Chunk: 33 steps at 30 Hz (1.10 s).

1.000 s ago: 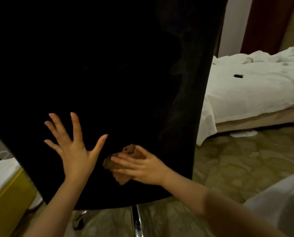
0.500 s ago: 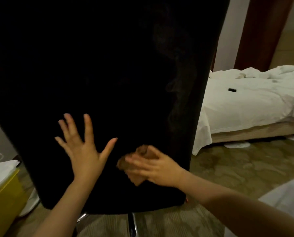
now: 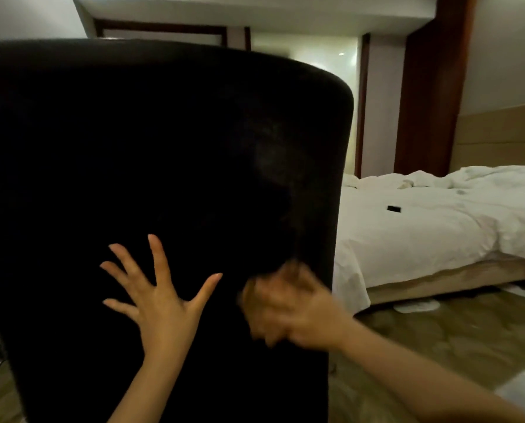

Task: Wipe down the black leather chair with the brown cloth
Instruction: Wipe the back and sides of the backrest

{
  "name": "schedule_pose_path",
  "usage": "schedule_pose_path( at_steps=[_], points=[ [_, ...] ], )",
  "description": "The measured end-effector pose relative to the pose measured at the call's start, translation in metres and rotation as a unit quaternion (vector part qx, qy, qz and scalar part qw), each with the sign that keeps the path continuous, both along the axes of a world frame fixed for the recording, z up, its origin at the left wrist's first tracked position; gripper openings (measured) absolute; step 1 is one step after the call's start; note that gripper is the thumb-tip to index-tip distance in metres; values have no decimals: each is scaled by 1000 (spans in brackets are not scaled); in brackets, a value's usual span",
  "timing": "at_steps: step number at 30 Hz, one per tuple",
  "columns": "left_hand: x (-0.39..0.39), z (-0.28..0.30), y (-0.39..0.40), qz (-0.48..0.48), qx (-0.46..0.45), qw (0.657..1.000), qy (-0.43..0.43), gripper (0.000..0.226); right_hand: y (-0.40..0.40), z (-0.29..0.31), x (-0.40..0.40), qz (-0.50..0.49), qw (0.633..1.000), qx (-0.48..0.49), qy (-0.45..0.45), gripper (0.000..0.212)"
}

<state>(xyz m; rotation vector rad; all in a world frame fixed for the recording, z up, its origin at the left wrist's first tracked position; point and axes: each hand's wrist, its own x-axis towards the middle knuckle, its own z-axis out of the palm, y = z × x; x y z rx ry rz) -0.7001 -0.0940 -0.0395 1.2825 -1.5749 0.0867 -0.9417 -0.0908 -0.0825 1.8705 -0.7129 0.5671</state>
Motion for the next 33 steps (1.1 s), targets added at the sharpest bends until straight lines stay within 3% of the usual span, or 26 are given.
schedule_pose_path(
  at_steps=[2,5,9,13,14,16,18,19,21,24,26,27,31,33],
  points=[
    [4,-3,-1,6,-4,1000,3,102,1,-55,-11,-25,990,-3,136,45],
    [10,-3,-6,8,-3,1000,26,102,-2,-31,-17,20,987,-8,162,43],
    [13,3,-10,12,-3,999,41,103,7,72,-11,36,996,-67,48,43],
    [7,4,3,7,-11,999,30,104,7,50,0,18,996,-66,-56,49],
    [5,6,6,12,-14,999,27,104,8,30,1,14,998,-53,-32,49],
    [-2,18,12,17,-33,999,6,104,12,-6,-4,10,995,-8,97,47],
    [-10,36,14,17,-62,998,-24,103,14,-7,-10,13,977,21,212,45],
    [-13,46,13,17,-71,997,-32,104,13,9,-12,24,974,15,224,45],
    [-16,57,11,20,-77,996,-38,104,8,65,-12,47,988,-52,135,47],
    [-18,54,7,5,-91,995,-31,101,9,161,-9,35,980,-154,-122,50],
    [-19,52,5,0,-106,994,-23,100,9,173,9,40,952,-151,-263,50],
    [-20,52,3,6,-114,993,-25,101,6,160,20,43,951,-133,-275,51],
    [-20,47,0,39,-127,990,-49,115,-1,95,23,2,996,-92,-8,47],
    [-18,46,0,44,-131,989,-52,96,0,114,7,-3,993,-110,-36,47]
  ],
)
